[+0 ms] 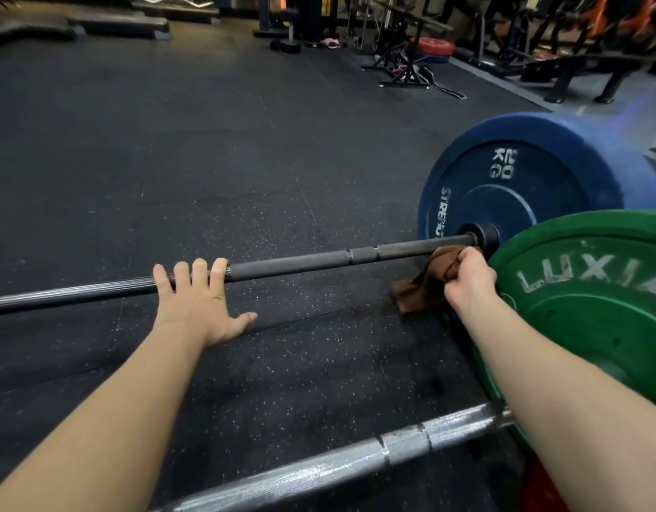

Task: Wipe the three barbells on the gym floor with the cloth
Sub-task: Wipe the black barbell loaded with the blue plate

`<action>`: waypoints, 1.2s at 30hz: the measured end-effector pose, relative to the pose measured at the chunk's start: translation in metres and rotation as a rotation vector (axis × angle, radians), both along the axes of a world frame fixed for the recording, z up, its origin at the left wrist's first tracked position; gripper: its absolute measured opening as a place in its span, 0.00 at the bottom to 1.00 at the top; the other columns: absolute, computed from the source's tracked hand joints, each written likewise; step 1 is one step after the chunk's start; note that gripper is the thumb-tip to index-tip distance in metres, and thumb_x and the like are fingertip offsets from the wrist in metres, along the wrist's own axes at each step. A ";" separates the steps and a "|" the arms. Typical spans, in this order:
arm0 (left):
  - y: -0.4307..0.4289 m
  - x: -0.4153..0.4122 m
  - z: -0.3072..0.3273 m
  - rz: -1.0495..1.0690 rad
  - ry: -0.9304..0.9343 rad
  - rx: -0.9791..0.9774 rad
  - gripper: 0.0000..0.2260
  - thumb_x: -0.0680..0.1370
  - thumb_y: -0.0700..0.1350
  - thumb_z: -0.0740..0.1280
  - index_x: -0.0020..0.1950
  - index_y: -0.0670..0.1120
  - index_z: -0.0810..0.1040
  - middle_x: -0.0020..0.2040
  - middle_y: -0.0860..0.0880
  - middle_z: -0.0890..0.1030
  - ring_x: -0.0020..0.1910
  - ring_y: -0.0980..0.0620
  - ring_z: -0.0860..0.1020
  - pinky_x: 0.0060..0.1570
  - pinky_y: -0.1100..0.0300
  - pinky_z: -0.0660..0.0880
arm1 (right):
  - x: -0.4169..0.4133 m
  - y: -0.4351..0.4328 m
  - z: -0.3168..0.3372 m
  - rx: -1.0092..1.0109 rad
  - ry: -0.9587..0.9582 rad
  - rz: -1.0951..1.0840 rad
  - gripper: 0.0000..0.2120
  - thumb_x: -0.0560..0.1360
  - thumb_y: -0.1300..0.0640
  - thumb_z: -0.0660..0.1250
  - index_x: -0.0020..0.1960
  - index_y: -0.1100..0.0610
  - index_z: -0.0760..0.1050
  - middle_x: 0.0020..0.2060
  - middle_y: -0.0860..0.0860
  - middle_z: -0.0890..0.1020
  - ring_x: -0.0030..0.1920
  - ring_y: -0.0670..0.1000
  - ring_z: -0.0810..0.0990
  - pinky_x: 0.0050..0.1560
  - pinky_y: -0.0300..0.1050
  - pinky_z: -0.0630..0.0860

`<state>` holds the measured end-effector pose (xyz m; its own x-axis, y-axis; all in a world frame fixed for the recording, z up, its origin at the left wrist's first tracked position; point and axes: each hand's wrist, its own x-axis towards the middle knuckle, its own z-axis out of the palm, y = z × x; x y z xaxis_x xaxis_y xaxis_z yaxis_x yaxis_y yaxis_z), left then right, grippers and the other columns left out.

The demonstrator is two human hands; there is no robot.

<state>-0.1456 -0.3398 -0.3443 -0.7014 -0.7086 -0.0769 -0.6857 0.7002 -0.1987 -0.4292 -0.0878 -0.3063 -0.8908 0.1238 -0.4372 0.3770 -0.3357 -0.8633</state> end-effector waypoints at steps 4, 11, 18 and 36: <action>0.000 -0.001 0.000 0.009 -0.007 0.001 0.48 0.73 0.78 0.52 0.81 0.49 0.44 0.78 0.44 0.54 0.77 0.38 0.54 0.76 0.33 0.44 | 0.018 0.003 0.000 0.018 -0.024 0.151 0.13 0.74 0.69 0.54 0.37 0.63 0.76 0.22 0.52 0.77 0.24 0.50 0.70 0.31 0.40 0.69; 0.003 0.001 0.013 0.004 -0.038 0.065 0.49 0.74 0.78 0.52 0.82 0.49 0.42 0.81 0.44 0.53 0.80 0.38 0.51 0.77 0.33 0.43 | 0.086 -0.020 0.000 0.002 -0.027 0.348 0.10 0.79 0.66 0.60 0.50 0.62 0.80 0.45 0.58 0.87 0.50 0.58 0.86 0.58 0.56 0.82; 0.004 0.010 0.027 -0.008 0.007 0.262 0.46 0.76 0.76 0.48 0.82 0.51 0.33 0.84 0.45 0.37 0.82 0.42 0.35 0.76 0.35 0.34 | 0.124 -0.031 0.045 -0.110 -0.004 0.528 0.08 0.80 0.59 0.64 0.52 0.63 0.80 0.48 0.58 0.87 0.51 0.58 0.87 0.58 0.57 0.82; 0.178 0.063 0.204 0.282 1.003 1.723 0.28 0.82 0.69 0.54 0.66 0.52 0.80 0.58 0.43 0.85 0.53 0.37 0.85 0.47 0.38 0.83 | 0.251 -0.002 0.137 0.090 0.503 0.684 0.06 0.79 0.52 0.68 0.56 0.50 0.79 0.49 0.50 0.86 0.50 0.51 0.86 0.41 0.46 0.83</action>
<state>-0.0830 -0.1620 -0.1399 -0.8229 -0.4115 -0.3918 -0.2089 -0.4222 0.8821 -0.1782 -0.0894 -0.1688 -0.8676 -0.4969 0.0161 0.0365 -0.0958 -0.9947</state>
